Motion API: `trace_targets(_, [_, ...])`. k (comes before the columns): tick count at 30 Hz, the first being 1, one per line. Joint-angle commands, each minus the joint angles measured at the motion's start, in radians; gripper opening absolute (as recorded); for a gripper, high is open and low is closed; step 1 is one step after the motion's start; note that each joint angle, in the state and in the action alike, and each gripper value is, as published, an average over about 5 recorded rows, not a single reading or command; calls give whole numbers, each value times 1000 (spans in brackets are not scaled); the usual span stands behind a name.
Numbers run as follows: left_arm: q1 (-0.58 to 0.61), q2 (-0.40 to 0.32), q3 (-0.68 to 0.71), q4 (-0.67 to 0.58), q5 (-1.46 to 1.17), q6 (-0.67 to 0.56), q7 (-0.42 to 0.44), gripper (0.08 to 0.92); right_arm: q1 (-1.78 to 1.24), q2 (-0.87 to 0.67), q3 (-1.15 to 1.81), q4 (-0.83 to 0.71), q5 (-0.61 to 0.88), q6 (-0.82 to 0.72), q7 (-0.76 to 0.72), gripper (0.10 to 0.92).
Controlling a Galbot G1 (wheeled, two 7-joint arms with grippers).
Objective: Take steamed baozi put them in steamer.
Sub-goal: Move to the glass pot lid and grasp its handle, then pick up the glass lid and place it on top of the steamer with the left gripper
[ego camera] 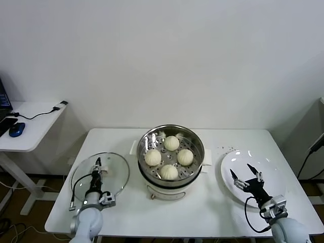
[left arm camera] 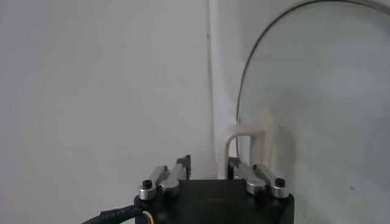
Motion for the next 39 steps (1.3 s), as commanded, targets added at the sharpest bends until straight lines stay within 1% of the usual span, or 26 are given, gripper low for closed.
trace_targets(1, [6,10,2,-39,-48,-3,-5,351,-1,7,3,-6,-7,5,-4,823])
trace_targets(6, [65,43,3,-165,-113,8,-5,207,2,8,6,-10,-7,8,-7,823])
trace_targets(9, [123,75,-3,-283,-150,28,-5,155,5,7,9,-17,-7,12,-9,823])
trace_targets(16, [279,180,-16,-578,-223,135,7,150,13,2,21,-30,-4,17,-12,823])
trace_targets(19, [318,234,-3,-680,-235,207,19,150,17,-2,23,-36,-5,19,-12,823])
trace_targets(22, [325,288,44,-754,-236,289,53,150,25,-8,24,-46,-9,21,-13,823])
trace_targets(26, [261,348,165,-779,-211,411,113,150,34,-18,22,-57,-16,21,-15,823])
trace_targets(28, [204,367,243,-778,-189,475,162,150,39,-21,21,-62,-20,21,-16,823])
trace_targets(30, [132,369,328,-776,-152,526,228,150,46,-24,21,-68,-24,21,-15,823])
trace_targets(32, [51,352,414,-767,-95,569,314,150,52,-25,21,-76,-28,22,-14,823])
trace_targets(34, [-24,316,492,-750,-24,598,394,150,57,-26,23,-84,-31,23,-14,823])
trace_targets(36, [-80,269,555,-719,37,614,441,150,61,-26,25,-91,-33,24,-13,823])
trace_targets(39, [-144,194,629,-662,84,639,483,150,65,-26,30,-101,-38,26,-11,823])
